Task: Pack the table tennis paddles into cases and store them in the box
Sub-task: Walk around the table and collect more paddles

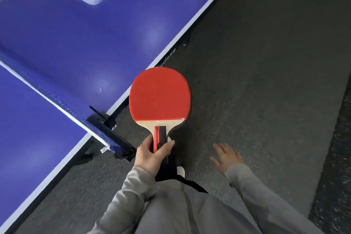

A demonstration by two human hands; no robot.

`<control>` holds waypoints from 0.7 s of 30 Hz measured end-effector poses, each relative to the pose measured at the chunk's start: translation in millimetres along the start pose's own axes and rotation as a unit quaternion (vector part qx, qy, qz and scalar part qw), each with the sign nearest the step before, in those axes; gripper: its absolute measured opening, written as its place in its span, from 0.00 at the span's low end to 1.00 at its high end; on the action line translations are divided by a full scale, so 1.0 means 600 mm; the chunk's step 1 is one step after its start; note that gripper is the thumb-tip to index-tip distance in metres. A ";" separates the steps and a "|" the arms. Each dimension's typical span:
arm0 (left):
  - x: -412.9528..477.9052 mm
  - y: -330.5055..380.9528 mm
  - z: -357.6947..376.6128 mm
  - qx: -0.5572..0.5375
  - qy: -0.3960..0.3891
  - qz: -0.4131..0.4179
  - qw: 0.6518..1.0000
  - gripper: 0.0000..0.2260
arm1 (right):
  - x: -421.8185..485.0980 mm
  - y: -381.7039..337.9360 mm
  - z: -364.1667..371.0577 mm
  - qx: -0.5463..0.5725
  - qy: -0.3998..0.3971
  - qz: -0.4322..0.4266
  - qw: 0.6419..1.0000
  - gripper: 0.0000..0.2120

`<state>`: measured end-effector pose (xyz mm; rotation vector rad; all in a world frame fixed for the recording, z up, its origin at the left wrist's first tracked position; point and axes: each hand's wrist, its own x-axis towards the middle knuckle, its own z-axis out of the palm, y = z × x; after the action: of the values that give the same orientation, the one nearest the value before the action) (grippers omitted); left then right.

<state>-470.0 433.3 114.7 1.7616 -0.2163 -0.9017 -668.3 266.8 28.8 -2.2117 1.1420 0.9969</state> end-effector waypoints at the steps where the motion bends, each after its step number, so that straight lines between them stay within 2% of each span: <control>1: 0.020 0.007 0.002 -0.010 0.018 -0.005 1.000 0.13 | 0.022 -0.004 -0.022 -0.010 0.001 -0.010 1.000 0.28; 7: 0.150 0.056 -0.006 -0.083 0.126 -0.029 0.988 0.16 | 0.157 -0.060 -0.173 -0.064 0.029 -0.044 0.997 0.28; 14: 0.256 0.082 -0.060 -0.099 0.225 -0.068 0.967 0.11 | 0.257 -0.167 -0.334 -0.142 0.049 -0.125 0.981 0.29; 17: 0.293 0.083 -0.090 -0.112 0.274 -0.079 0.952 0.15 | 0.293 -0.222 -0.383 -0.168 0.078 -0.166 0.969 0.29; 21: 0.336 0.074 -0.127 -0.193 0.332 -0.126 0.915 0.17 | 0.344 -0.306 -0.442 -0.207 0.081 -0.225 0.949 0.31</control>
<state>-266.9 361.7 69.2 1.6336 0.6063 -0.4289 -330.1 88.1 49.9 -2.7568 0.4626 0.9253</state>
